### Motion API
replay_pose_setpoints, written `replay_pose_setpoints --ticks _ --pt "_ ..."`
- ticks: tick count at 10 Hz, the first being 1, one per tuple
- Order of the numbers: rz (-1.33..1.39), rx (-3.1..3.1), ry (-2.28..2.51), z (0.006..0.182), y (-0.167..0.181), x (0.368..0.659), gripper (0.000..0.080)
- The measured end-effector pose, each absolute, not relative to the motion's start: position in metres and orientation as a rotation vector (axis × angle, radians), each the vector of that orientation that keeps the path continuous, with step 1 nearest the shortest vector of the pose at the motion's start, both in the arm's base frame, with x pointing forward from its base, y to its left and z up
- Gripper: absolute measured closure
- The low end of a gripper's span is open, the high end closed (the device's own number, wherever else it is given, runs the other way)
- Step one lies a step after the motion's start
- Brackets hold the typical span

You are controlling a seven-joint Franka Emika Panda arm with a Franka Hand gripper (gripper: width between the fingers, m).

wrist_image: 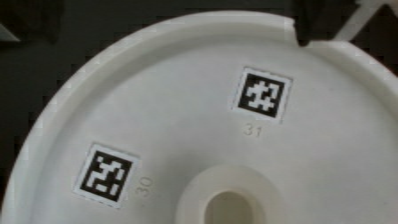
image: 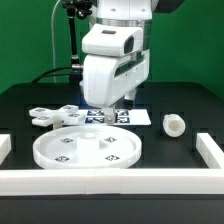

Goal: Assemble round table

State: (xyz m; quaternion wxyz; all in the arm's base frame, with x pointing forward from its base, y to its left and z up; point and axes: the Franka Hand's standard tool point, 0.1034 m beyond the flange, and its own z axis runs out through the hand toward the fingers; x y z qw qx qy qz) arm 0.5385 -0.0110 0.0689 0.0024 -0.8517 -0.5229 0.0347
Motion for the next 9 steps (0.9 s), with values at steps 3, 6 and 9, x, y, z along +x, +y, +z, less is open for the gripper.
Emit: replay_pose_setpoints --ticks 3,6,9 --pt "0.096 -2.614 -1.730 0.046 -0.044 0.537 0.0150" --pt "0.109 -2.589 -1.741 0.029 -0.067 0.536 0.0150" --pt "0.121 -2.588 -1.728 0.024 -0.071 0.531 0.0150"
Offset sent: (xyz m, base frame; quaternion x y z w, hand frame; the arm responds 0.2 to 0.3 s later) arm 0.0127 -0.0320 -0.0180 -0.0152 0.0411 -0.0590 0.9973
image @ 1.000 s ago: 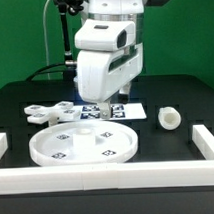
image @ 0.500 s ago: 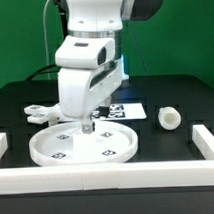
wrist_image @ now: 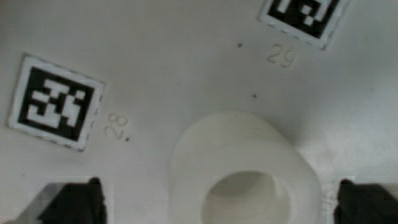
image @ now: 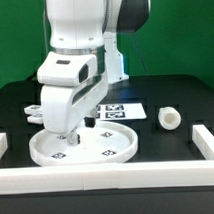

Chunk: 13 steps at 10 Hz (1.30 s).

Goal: Assemble round table

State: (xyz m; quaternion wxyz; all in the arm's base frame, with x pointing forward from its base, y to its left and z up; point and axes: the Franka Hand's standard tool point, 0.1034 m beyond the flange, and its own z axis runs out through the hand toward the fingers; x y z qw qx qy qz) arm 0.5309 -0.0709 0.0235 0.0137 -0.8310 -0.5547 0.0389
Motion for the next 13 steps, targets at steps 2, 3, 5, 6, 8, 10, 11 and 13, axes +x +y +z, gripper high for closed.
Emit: replay_pose_setpoints --ticks 2,3,5,6,8,10,11,13 --pt "0.130 -2.586 -1.720 0.018 -0.072 0.528 0.0150" --pt "0.132 -2.584 -1.719 0.016 -0.072 0.529 0.0150" --pt "0.135 -2.583 -1.718 0.015 -0.072 0.528 0.0267" --pt "0.135 -2.583 -1.718 0.015 -0.072 0.528 0.0390" --pt "0.133 -2.584 -1.718 0.015 -0.072 0.529 0.0389" --pt "0.133 -2.584 -1.718 0.015 -0.072 0.529 0.0389" --pt "0.133 -2.584 -1.718 0.015 -0.072 0.529 0.0389" --pt "0.131 -2.599 -1.692 0.016 -0.057 0.532 0.0389"
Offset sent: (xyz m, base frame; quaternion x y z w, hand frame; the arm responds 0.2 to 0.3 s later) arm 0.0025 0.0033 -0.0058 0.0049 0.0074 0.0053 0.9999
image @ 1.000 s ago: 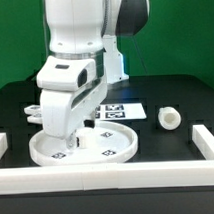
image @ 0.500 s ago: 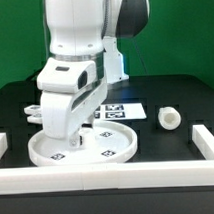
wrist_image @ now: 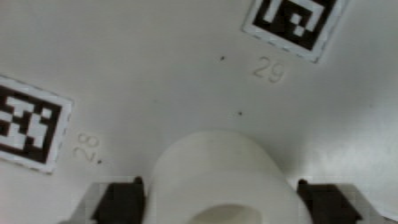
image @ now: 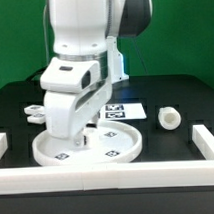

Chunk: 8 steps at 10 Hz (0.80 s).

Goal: Assemble round table

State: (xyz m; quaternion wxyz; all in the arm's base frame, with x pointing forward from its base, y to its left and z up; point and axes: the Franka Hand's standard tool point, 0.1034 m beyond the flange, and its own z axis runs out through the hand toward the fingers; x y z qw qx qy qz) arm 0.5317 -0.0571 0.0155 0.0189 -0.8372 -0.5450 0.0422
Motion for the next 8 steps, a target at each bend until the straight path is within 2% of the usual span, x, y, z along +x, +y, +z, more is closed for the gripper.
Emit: replay_pose_setpoints --ticks 8 --pt "0.088 -2.563 -1.748 0.018 0.017 0.559 0.0387"
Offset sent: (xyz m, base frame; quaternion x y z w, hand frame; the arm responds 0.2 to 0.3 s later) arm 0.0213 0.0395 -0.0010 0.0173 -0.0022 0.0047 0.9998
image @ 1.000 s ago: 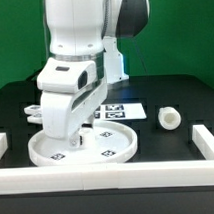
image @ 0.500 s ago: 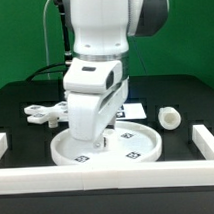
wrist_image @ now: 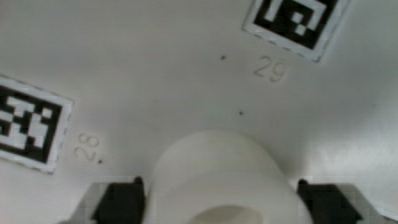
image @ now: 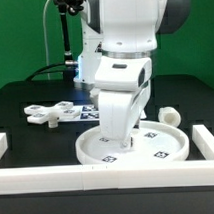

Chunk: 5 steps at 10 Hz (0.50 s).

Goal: Assemble round table

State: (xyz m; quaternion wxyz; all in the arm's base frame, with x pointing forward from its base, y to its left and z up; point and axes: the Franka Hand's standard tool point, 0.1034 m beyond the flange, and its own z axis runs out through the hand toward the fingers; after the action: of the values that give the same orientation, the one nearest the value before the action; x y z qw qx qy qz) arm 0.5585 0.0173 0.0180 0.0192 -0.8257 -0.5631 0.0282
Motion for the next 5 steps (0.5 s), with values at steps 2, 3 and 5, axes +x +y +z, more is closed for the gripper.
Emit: replay_pose_setpoints --ticks 2,3,5 --pt "0.085 -2.553 -1.760 0.015 0.024 0.561 0.0387" --pt "0.079 -2.550 -1.766 0.015 0.027 0.564 0.0387" --pt "0.072 -2.547 -1.770 0.015 0.034 0.566 0.0387"
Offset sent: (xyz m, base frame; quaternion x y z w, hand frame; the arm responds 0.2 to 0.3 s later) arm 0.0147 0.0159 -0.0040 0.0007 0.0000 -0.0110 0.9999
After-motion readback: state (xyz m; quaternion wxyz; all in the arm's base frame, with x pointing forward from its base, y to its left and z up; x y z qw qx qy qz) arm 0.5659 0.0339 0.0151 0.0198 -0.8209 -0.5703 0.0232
